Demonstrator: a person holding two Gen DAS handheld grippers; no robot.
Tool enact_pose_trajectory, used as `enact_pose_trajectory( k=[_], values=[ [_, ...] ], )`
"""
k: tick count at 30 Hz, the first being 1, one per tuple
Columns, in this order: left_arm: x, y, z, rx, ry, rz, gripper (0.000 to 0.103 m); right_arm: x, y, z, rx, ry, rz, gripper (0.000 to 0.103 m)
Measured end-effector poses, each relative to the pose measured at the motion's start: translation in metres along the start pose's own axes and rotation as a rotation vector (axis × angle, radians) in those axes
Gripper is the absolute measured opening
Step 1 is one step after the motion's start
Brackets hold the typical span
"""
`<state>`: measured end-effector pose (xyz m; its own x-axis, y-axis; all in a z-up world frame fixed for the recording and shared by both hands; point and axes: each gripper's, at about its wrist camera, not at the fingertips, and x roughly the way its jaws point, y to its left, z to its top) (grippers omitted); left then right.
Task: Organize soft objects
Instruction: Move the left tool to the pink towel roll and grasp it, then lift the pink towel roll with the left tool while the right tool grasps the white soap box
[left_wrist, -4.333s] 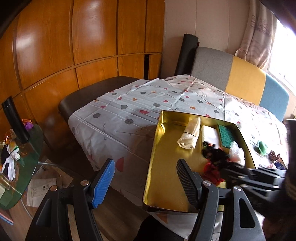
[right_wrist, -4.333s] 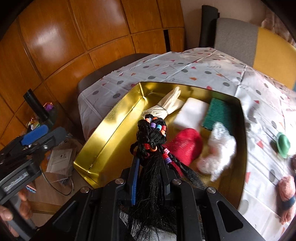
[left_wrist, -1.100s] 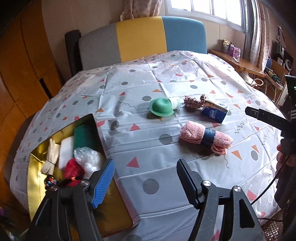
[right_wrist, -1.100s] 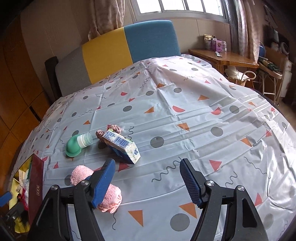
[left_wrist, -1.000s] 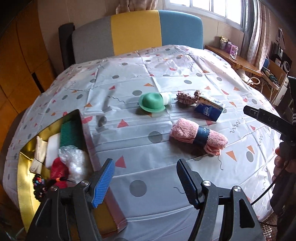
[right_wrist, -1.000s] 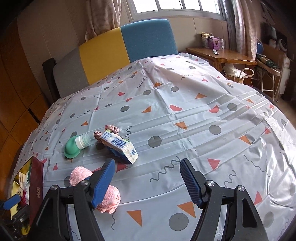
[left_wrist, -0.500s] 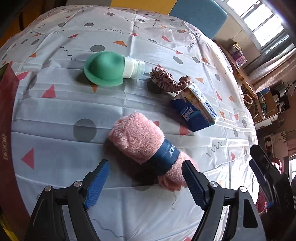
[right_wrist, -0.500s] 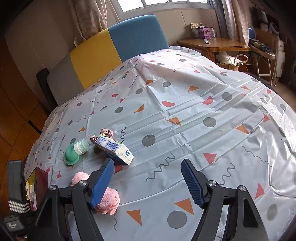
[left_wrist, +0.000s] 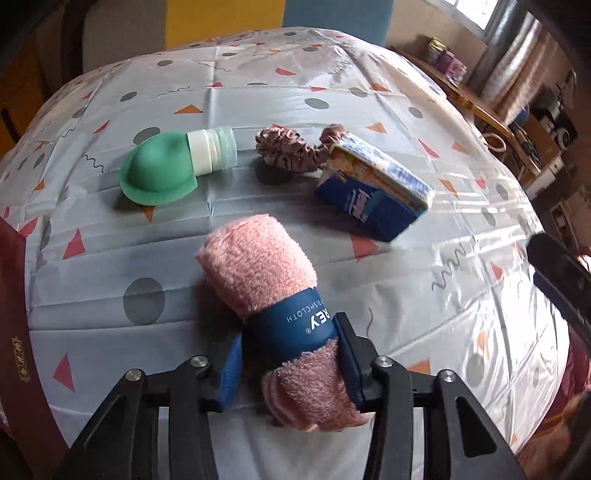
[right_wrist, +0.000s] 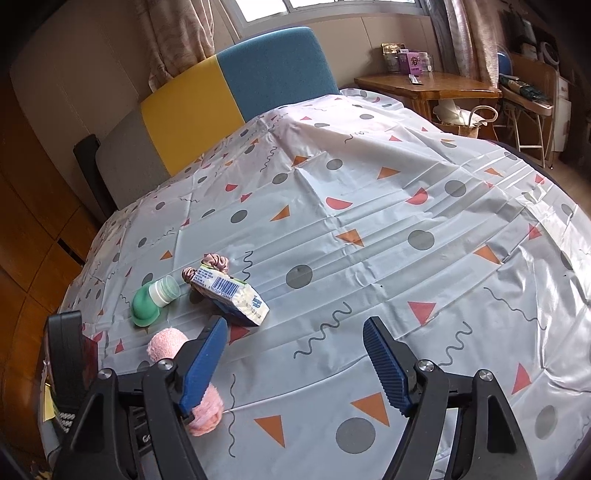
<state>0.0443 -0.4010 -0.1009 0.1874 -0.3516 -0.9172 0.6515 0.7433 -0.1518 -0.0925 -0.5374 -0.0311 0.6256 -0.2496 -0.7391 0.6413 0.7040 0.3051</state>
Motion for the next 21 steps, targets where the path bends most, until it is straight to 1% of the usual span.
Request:
enact_pose_trajectory(
  k=[2,5,7,9,12,14,16,19,20,21],
  values=[
    [-0.010,0.006,-0.016,0.022,0.003,-0.001,0.036,0.002,0.003,-0.002,-0.014,0.008,0.003,0.076],
    [-0.024,0.017,-0.044,0.062,-0.020,-0.002,0.036,0.006,0.008,-0.005,-0.042,0.029,0.016,0.075],
    [-0.031,0.024,-0.061,0.073,-0.029,-0.013,0.036,0.011,0.015,-0.008,-0.076,0.053,0.035,0.074],
    [-0.035,0.030,-0.070,0.084,-0.034,-0.023,0.037,0.015,0.025,-0.012,-0.125,0.079,0.070,0.074],
    [-0.037,0.037,-0.074,0.102,-0.048,-0.034,0.037,0.019,0.046,-0.011,-0.226,0.090,0.088,0.074],
    [-0.039,0.043,-0.076,0.098,-0.052,-0.045,0.037,0.023,0.062,-0.002,-0.305,0.074,0.086,0.074],
    [-0.041,0.045,-0.081,0.101,-0.061,-0.040,0.038,0.036,0.080,0.010,-0.415,0.101,0.083,0.074],
    [-0.040,0.043,-0.084,0.103,-0.076,-0.029,0.038,0.066,0.103,0.024,-0.571,0.153,0.019,0.074],
    [-0.041,0.042,-0.085,0.104,-0.079,-0.028,0.038,0.076,0.108,0.027,-0.607,0.169,-0.007,0.074],
    [-0.041,0.041,-0.084,0.104,-0.081,-0.027,0.038,0.087,0.111,0.030,-0.634,0.199,-0.014,0.074]
  ],
)
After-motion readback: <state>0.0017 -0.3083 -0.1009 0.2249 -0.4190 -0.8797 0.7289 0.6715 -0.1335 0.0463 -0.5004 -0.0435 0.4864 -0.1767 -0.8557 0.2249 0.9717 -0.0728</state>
